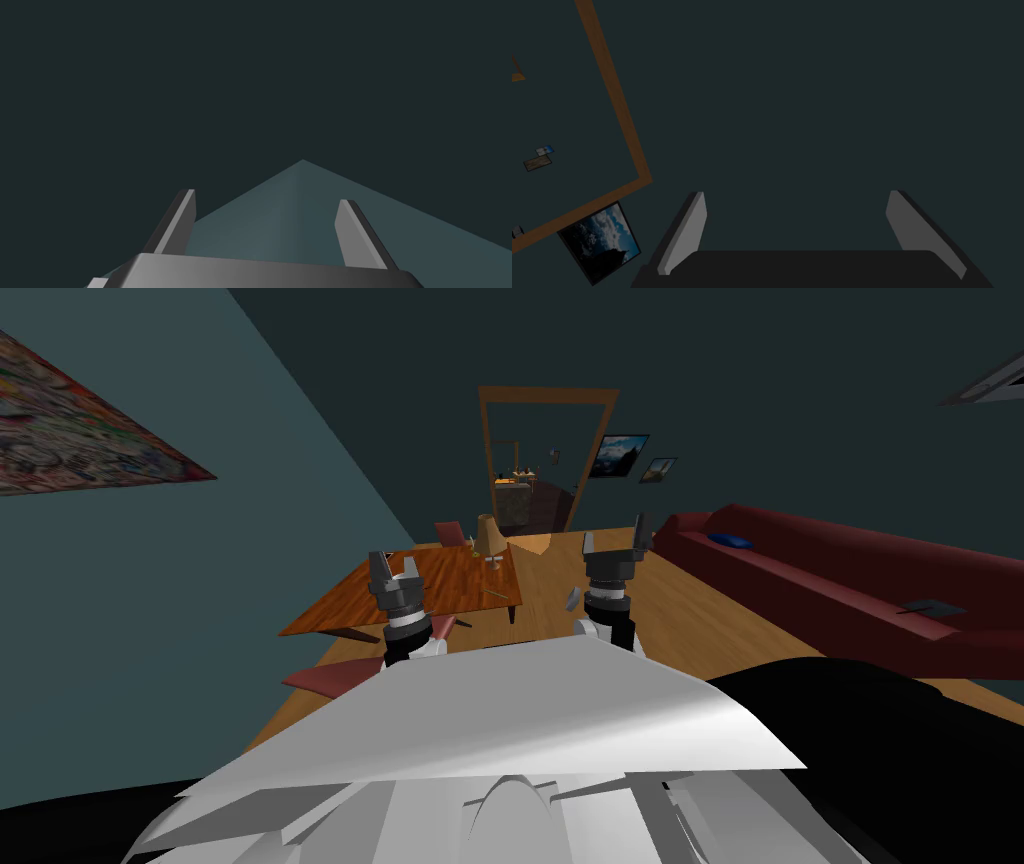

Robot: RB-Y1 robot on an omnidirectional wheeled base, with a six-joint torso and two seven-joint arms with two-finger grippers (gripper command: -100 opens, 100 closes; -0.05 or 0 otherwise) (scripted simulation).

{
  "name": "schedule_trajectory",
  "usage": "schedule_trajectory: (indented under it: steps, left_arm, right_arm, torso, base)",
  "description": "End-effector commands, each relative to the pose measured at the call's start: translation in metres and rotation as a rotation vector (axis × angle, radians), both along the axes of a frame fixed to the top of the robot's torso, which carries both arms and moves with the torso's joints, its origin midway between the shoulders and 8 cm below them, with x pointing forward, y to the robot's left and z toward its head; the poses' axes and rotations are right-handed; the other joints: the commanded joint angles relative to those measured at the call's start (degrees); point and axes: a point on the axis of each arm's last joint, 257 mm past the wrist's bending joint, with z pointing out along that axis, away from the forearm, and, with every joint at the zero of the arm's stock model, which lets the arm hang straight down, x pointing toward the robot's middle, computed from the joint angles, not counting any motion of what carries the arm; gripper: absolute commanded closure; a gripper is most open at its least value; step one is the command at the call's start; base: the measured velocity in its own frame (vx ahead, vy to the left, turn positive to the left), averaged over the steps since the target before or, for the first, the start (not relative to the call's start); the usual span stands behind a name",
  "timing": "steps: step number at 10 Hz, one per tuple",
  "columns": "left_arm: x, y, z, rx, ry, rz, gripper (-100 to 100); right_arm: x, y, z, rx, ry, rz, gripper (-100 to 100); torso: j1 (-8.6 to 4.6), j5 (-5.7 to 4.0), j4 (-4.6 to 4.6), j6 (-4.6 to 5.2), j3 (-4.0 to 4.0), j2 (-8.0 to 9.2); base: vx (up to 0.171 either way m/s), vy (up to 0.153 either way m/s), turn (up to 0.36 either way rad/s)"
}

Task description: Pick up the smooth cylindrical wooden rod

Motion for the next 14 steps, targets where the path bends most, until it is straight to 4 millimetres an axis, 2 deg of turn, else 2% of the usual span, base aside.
schedule_trajectory:
  steps: [1,4,7,9,12,13,14]
  left_arm:
    - [0.002,-0.002,-0.003,0.024,0.012,-0.013,-100]
    - [0.012,-0.004,-0.013,0.064,0.056,-0.031,-100]
    - [0.029,0.003,-0.032,0.073,0.131,-0.03,-100]
    - [0.044,0.011,-0.052,0.061,0.202,-0.02,-100]
    - [0.067,0.028,-0.094,0.025,0.336,0.001,-100]
    - [0.068,0.028,-0.096,0.024,0.344,0.0,-100]
    - [0.075,0.035,-0.115,0.009,0.401,0.007,-100]
  right_arm:
    - [0.0,0.0,0.0,0.0,0.0,0.0,0]
    - [0.0,0.0,0.0,0.0,0.0,0.0,0]
    - [0.0,0.0,0.0,0.0,0.0,0.0,0]
    - [0.0,0.0,0.0,0.0,0.0,0.0,0]
    - [0.0,0.0,0.0,0.0,0.0,0.0,0]
    - [0.0,0.0,0.0,0.0,0.0,0.0,0]
    - [0.0,0.0,0.0,0.0,0.0,0.0,0]
  torso:
    - [0.0,0.0,0.0,0.0,0.0,0.0]
    - [-0.25,-0.05,0.02,0.01,0.06,0.12]
    - [-0.45,-0.1,0.04,0.02,0.11,0.2]
    - [-0.54,-0.13,0.06,0.03,0.15,0.25]
    - [-0.58,-0.13,0.05,0.03,0.12,0.21]
    - [-0.62,-0.15,0.05,0.01,0.15,0.27]
    - [-0.43,-0.11,0.06,-0.01,0.14,0.23]
  base:
    - [-0.01,-0.026,-0.028]
    - [-0.029,-0.076,-0.053]
    - [-0.06,-0.129,-0.111]
    - [-0.054,-0.135,-0.158]
    - [-0.053,-0.156,-0.209]
    - [-0.039,-0.109,-0.063]
    - [-0.021,-0.084,-0.158]
